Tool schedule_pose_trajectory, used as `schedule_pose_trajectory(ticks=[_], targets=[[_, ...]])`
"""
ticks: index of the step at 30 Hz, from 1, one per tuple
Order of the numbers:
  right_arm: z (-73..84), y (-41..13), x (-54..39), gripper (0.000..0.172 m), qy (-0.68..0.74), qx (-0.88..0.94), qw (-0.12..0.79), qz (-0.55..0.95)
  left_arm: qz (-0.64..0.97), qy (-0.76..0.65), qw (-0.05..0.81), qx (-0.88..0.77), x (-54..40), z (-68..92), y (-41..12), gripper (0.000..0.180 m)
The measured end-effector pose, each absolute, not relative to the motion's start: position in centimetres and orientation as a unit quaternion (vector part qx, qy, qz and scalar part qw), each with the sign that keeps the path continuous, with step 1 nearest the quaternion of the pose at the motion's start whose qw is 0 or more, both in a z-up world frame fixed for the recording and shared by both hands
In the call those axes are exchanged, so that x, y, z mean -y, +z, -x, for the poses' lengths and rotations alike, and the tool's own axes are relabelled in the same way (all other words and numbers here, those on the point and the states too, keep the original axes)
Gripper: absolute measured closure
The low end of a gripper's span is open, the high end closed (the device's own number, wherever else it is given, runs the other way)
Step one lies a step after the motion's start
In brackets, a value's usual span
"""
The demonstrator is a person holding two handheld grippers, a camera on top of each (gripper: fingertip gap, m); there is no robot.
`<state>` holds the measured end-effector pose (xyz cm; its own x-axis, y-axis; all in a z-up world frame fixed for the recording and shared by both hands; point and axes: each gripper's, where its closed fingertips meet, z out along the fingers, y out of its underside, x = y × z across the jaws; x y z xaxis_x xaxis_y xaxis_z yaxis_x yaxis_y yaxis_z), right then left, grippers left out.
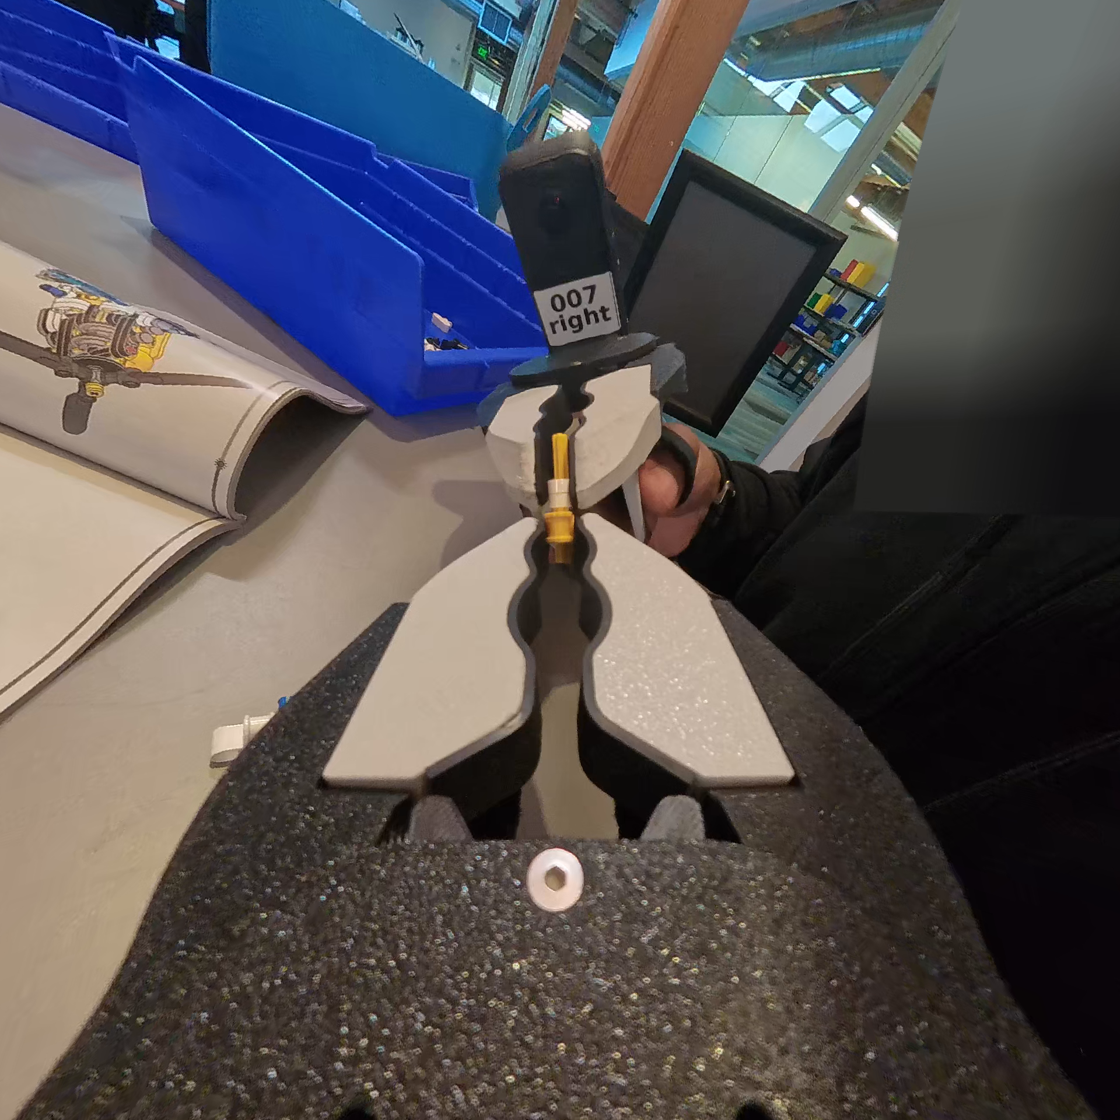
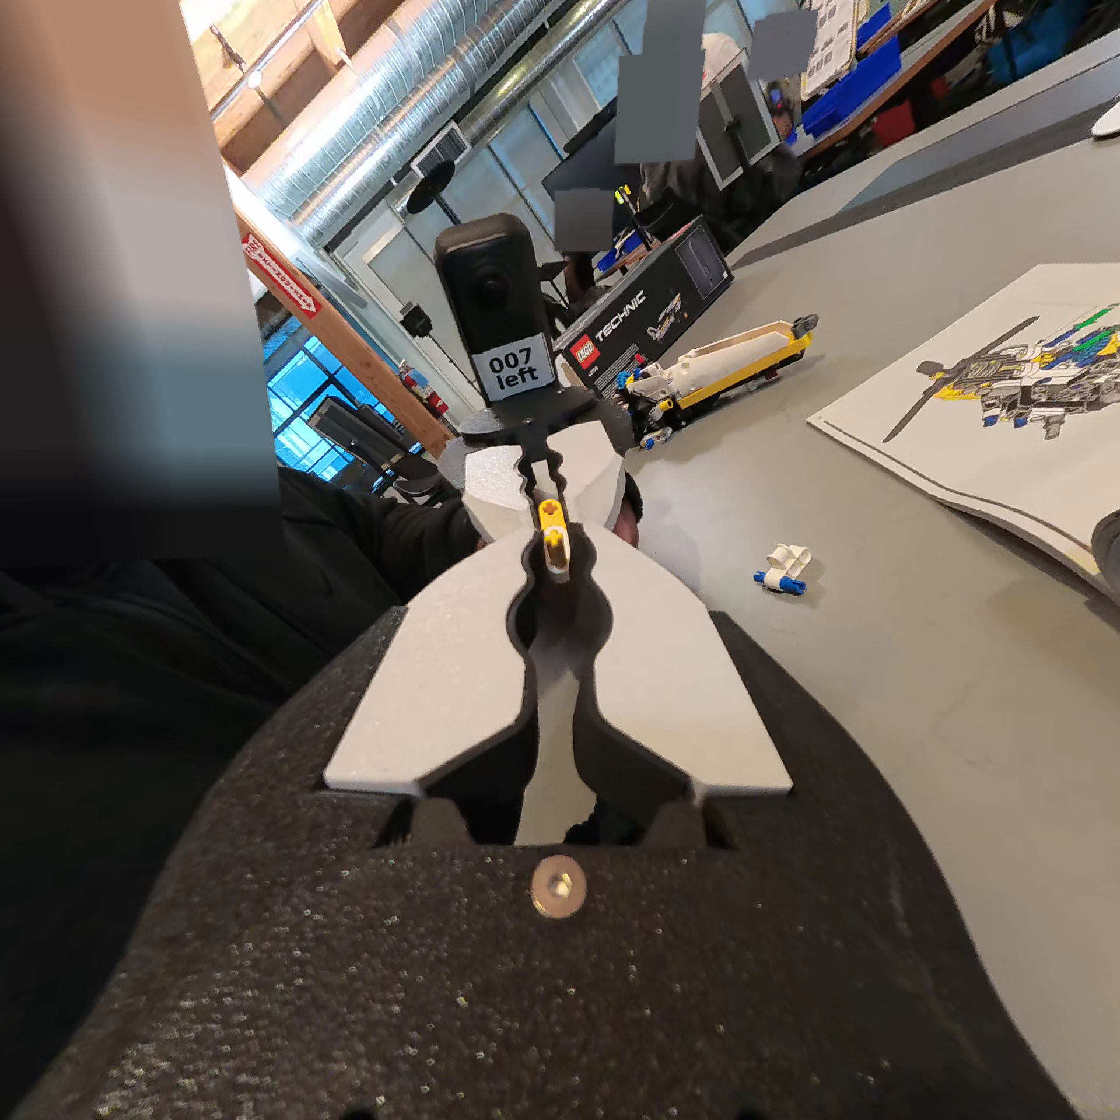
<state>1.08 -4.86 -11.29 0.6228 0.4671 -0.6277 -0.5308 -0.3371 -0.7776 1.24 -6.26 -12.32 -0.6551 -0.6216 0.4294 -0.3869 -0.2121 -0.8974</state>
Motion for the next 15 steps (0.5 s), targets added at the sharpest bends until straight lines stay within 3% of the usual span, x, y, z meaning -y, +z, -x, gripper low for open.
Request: schedule_pose_trajectory(ticks=[10,15], targets=[[-1.3,-11.0,5.1,0.165,0.439,-0.026,0.58,0.686,0.404,-0.665,0.081,-0.623,6.3,-1.1,-12.3,0.171],[-7.9,-10.2,6.7,0.164,0.406,-0.126,0.639,0.641,0.424,-0.657,0.099,-0.615,4.5,-1.1,-12.6,0.171]])
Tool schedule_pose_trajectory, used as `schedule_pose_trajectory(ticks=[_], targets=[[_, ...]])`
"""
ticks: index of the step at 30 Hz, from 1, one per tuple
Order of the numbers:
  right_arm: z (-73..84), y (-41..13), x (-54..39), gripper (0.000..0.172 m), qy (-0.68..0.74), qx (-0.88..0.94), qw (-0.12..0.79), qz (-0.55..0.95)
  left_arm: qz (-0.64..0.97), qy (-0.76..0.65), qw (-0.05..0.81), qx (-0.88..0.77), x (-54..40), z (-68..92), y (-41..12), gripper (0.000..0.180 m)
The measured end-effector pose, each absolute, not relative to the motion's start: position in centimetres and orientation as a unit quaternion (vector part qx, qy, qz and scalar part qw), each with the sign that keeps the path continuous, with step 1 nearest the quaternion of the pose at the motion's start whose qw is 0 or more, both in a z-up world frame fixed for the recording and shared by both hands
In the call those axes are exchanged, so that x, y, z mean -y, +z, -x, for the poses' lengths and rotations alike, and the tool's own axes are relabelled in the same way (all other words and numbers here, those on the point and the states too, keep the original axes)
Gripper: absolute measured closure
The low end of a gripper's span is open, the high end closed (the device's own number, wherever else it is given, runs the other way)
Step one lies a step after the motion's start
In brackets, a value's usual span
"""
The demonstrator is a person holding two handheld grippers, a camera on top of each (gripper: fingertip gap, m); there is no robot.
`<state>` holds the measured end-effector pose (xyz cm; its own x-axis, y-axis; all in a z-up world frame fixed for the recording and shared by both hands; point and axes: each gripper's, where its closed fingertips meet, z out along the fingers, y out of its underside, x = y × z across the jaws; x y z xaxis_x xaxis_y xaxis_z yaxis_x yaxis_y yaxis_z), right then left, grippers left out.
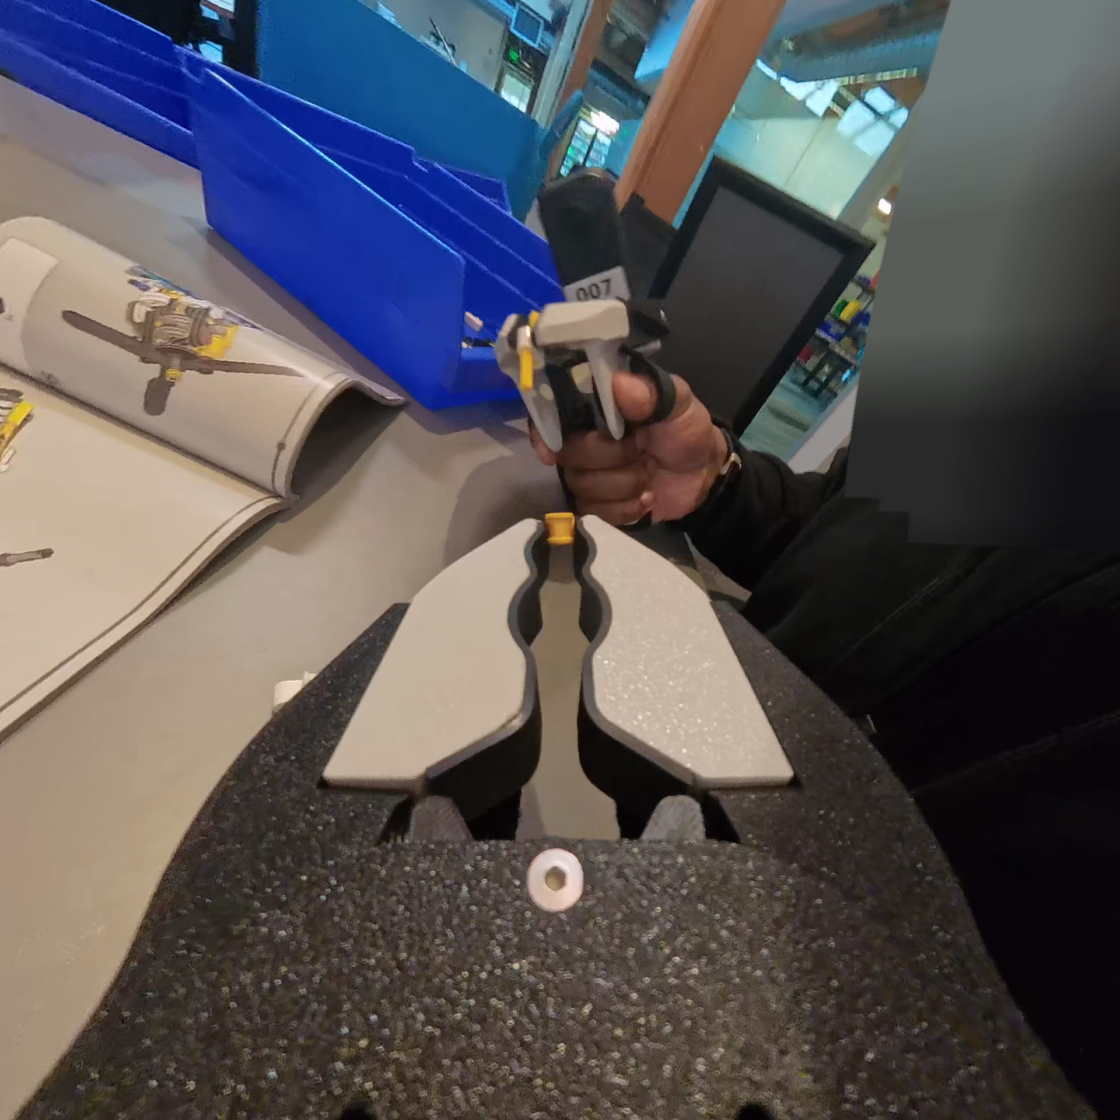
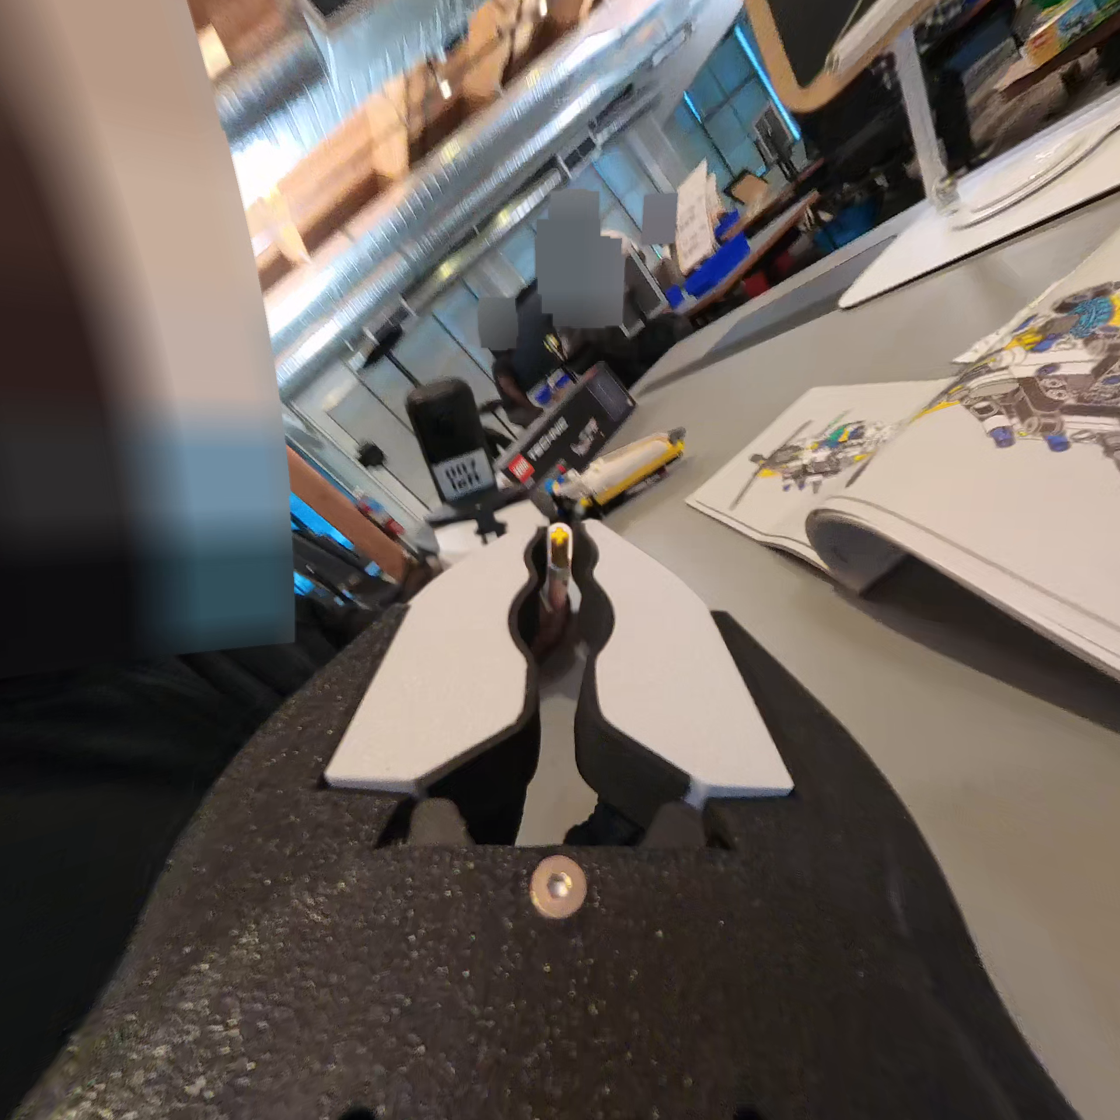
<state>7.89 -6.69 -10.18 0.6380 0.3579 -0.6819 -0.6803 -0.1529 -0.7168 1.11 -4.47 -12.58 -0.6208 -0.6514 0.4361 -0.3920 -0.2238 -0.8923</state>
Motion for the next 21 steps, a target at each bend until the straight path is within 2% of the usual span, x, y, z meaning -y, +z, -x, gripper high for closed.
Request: schedule_pose_trajectory(ticks=[11,17,21], targets=[[-5.8,-10.9,6.5,0.164,0.387,-0.079,0.618,0.68,0.44,-0.625,0.086,-0.639,5.2,-1.7,-13.8,0.171],[-6.0,-10.6,8.2,0.164,0.355,-0.072,0.639,0.678,0.453,-0.754,-0.036,-0.474,3.2,-3.5,-9.2,0.171],[-6.8,-10.5,9.8,0.164,0.332,-0.09,0.651,0.676,0.452,-0.793,-0.111,-0.394,3.8,-6.3,-6.5,0.17]])
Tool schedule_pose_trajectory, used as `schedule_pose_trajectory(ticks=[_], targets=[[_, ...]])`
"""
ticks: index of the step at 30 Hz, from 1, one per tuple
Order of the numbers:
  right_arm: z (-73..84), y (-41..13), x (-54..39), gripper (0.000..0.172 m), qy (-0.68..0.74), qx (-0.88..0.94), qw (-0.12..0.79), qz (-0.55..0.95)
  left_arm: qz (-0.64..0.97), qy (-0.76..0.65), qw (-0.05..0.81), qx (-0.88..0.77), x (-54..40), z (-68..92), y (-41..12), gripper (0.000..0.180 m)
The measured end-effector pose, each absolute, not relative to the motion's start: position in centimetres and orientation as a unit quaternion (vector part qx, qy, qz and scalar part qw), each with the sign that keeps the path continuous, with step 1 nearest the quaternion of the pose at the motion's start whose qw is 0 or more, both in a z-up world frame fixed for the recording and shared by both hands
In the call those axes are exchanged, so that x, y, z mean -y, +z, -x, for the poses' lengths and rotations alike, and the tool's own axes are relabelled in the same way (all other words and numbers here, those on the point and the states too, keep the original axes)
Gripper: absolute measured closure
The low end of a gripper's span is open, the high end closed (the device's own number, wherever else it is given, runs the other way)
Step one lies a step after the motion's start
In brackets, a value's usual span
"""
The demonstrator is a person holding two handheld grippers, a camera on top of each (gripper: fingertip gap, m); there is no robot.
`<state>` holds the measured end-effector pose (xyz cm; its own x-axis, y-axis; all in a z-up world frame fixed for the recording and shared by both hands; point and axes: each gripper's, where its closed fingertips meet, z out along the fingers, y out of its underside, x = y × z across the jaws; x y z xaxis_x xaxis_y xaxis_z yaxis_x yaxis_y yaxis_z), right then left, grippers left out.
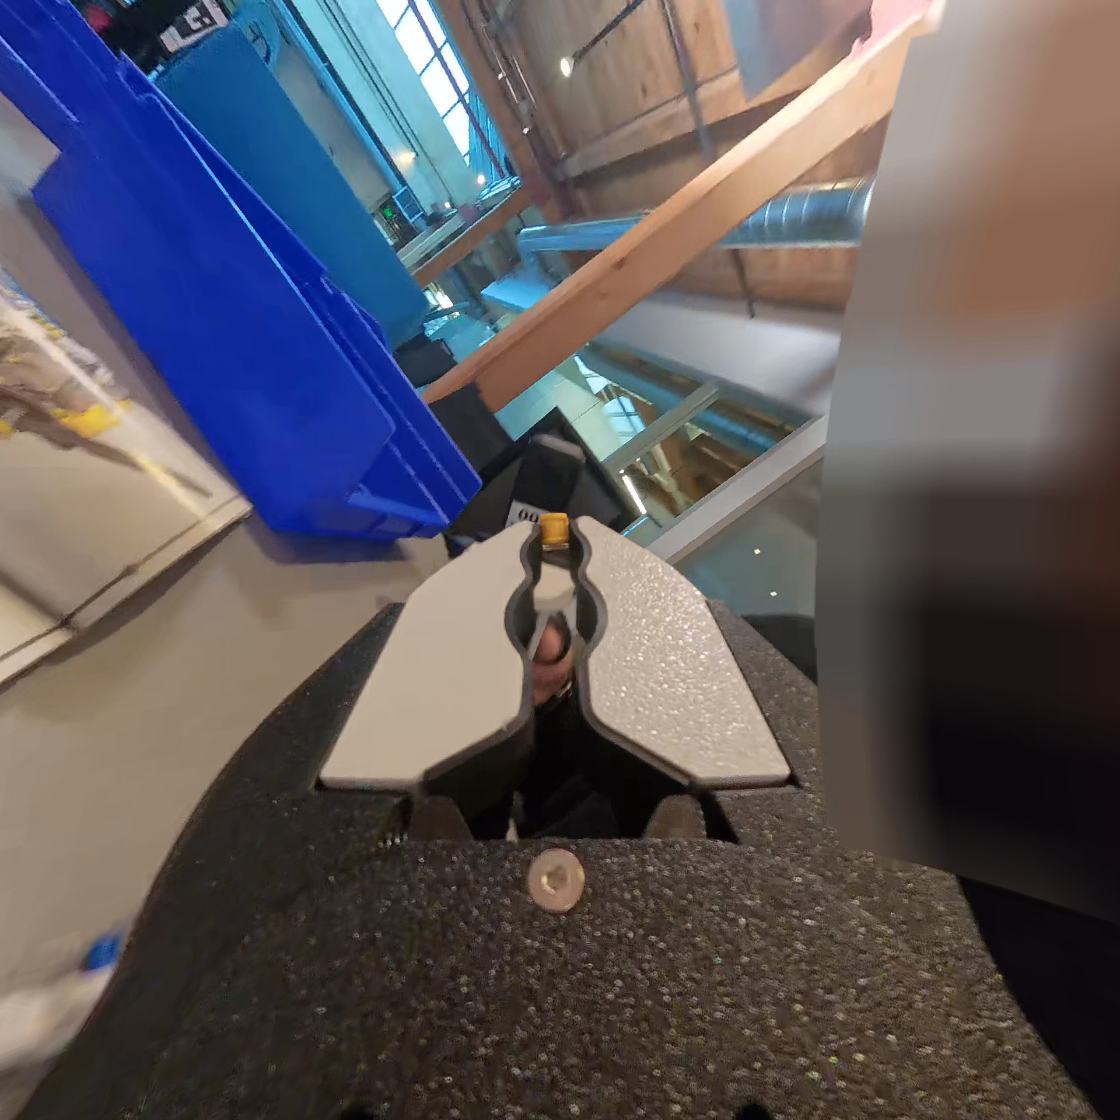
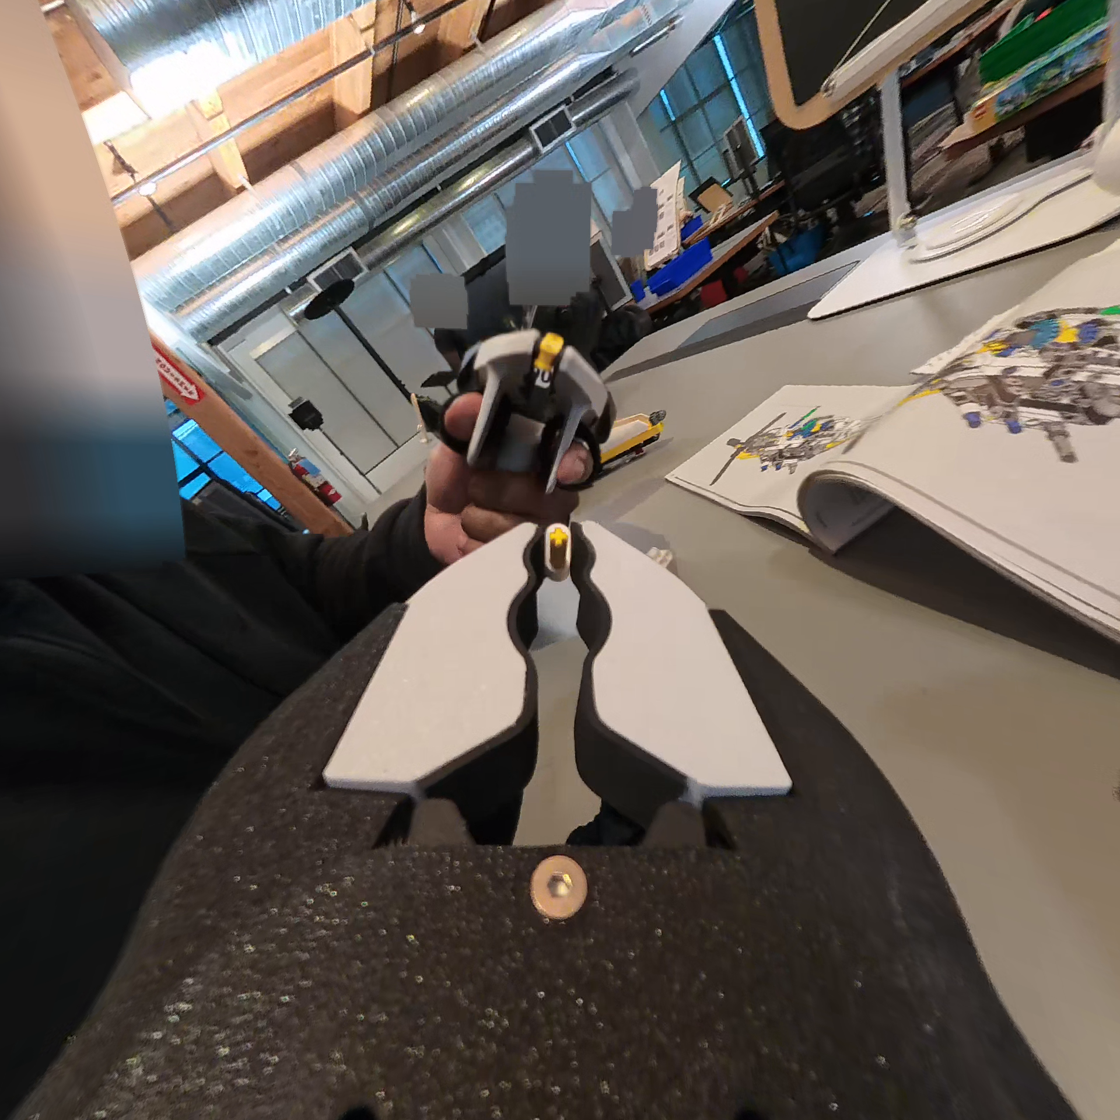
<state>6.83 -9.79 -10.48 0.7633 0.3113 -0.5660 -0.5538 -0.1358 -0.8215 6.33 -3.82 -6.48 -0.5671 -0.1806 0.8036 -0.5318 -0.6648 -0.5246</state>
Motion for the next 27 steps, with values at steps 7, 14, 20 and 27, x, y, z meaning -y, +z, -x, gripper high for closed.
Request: schedule_pose_trajectory(ticks=[7,14,20,27], targets=[[-9.2,-10.2,13.3,0.164,0.285,-0.114,0.676,0.67,-0.425,0.736,0.052,0.524,11.3,-13.8,-4.5,0.171],[-11.5,-9.6,16.1,0.164,0.268,-0.141,0.702,0.644,-0.382,0.545,-0.15,0.731,16.9,-22.6,-8.1,0.162],[-12.9,-9.2,17.3,0.164,0.269,-0.155,0.717,0.624,-0.394,0.484,-0.215,0.751,15.5,-22.5,-10.6,0.139],[-13.8,-8.8,17.1,0.165,0.296,-0.163,0.726,0.6,-0.299,0.616,-0.116,0.719,16.5,-13.1,-8.6,0.149]])
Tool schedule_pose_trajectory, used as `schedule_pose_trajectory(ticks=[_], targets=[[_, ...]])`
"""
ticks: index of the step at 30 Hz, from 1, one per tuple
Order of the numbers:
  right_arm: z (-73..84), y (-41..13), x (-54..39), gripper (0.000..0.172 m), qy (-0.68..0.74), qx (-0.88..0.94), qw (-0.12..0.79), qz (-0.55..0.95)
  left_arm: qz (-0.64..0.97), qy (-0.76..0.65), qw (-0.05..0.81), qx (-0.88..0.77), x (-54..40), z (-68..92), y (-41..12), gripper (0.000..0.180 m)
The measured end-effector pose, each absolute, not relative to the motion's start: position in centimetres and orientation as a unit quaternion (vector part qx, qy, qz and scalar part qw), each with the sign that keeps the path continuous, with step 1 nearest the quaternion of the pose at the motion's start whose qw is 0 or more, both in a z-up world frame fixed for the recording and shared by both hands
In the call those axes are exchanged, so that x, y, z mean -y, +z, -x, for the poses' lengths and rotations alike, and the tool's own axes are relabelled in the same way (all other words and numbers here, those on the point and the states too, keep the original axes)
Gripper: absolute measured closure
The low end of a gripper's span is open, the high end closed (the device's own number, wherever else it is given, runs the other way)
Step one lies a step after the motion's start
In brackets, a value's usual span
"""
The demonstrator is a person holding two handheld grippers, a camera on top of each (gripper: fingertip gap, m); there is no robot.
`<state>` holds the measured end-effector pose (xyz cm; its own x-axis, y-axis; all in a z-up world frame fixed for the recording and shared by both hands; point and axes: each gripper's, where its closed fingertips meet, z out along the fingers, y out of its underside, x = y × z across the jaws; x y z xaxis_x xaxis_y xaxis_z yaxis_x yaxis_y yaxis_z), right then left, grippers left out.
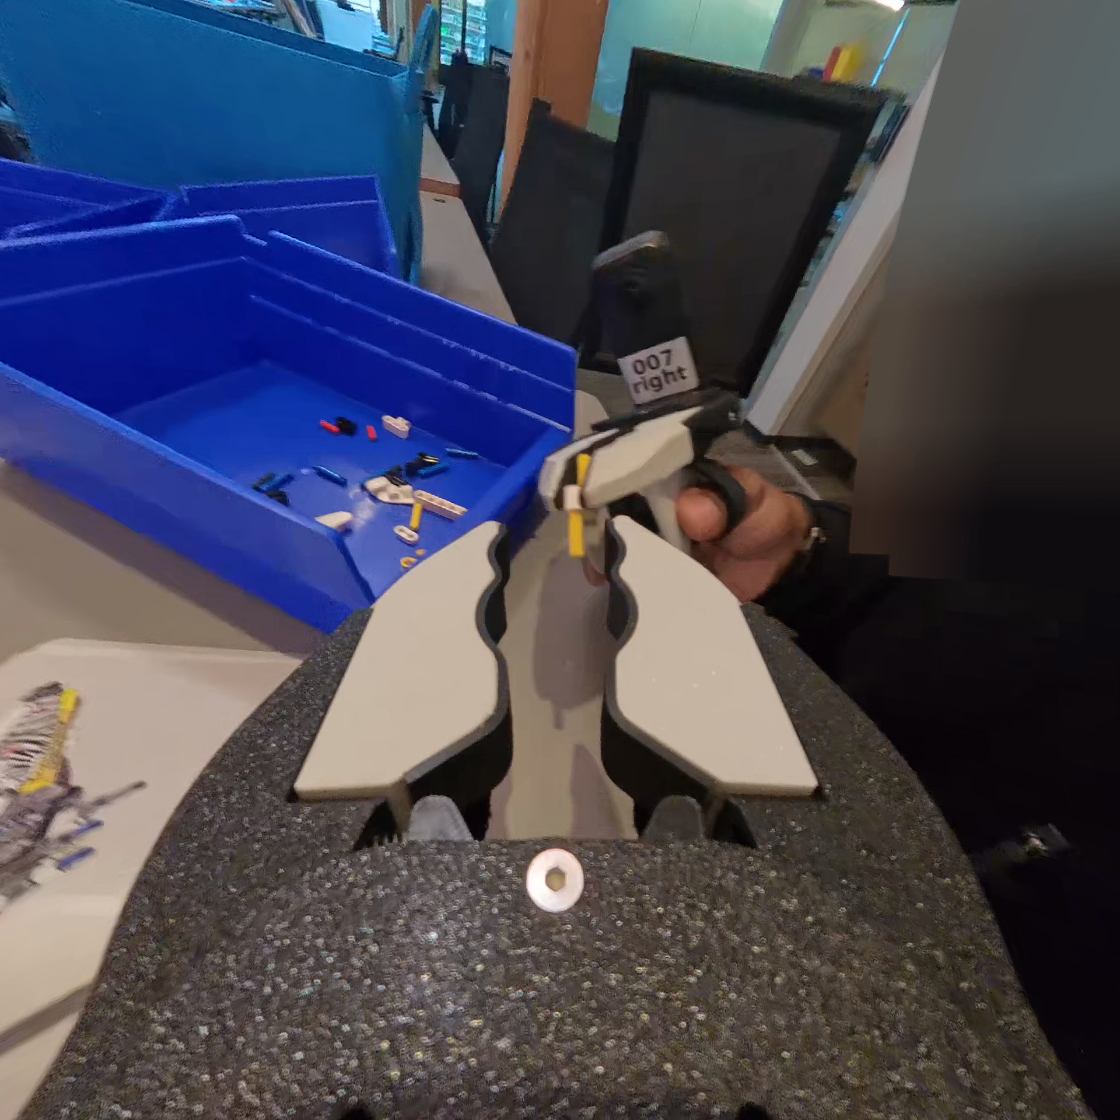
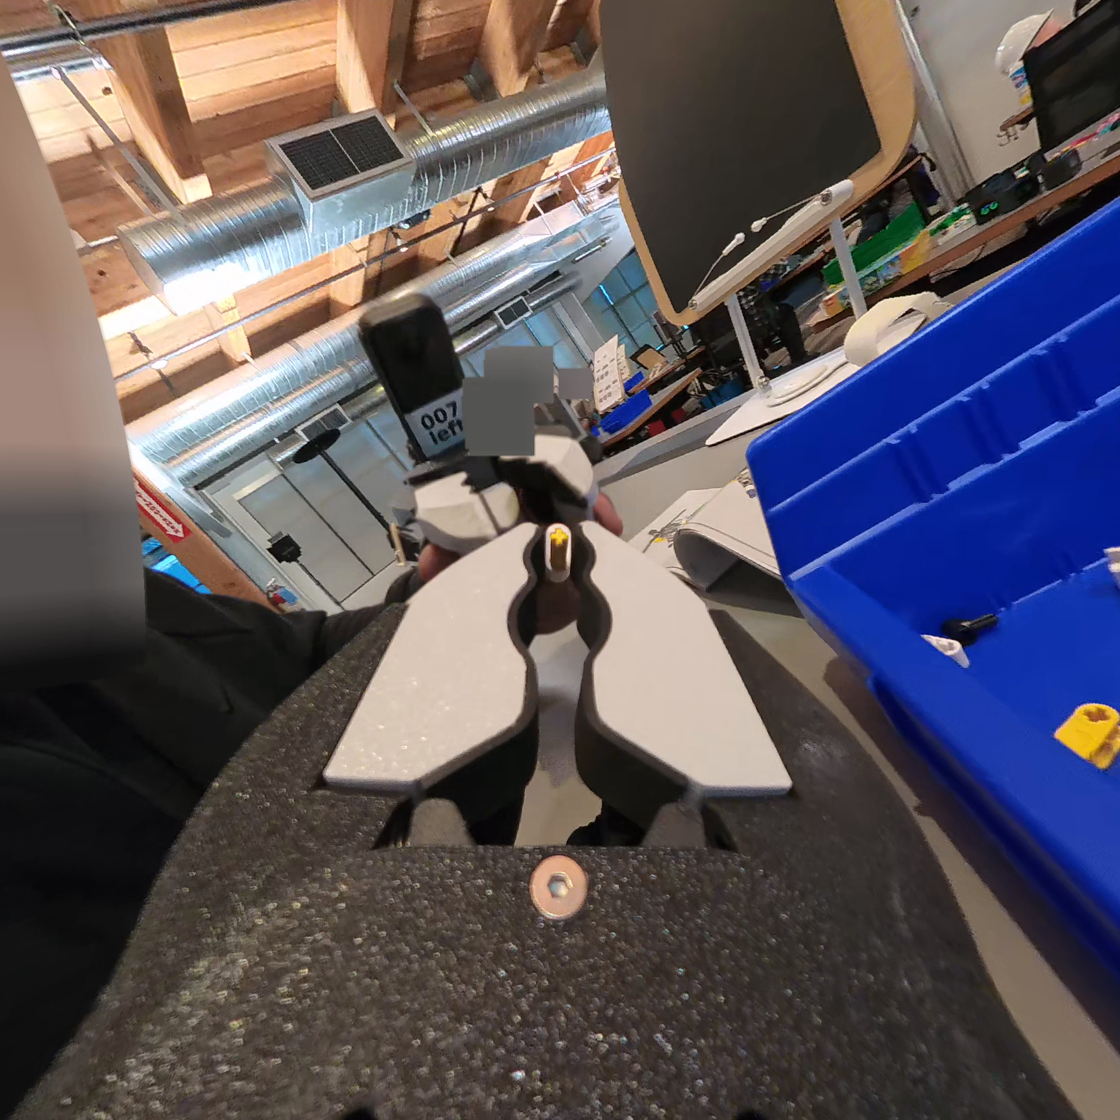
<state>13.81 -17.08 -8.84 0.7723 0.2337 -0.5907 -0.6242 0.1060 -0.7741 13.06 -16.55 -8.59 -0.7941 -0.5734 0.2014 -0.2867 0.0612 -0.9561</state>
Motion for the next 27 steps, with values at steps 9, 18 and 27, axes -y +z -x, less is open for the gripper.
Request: schedule_pose_trajectory(ticks=[9,18,27], targets=[[-12.3,-8.4,15.9,0.165,0.319,-0.147,0.727,0.59,0.295,-0.618,0.106,-0.721,17.7,-12.0,-9.8,0.174],[-11.0,-8.7,15.8,0.159,0.326,-0.117,0.709,0.614,0.265,-0.591,0.142,-0.748,17.5,-11.2,-10.2,0.175],[-10.4,-9.2,15.9,0.164,0.302,-0.1,0.703,0.636,0.261,-0.588,0.141,-0.753,17.6,-10.5,-10.6,0.174]])
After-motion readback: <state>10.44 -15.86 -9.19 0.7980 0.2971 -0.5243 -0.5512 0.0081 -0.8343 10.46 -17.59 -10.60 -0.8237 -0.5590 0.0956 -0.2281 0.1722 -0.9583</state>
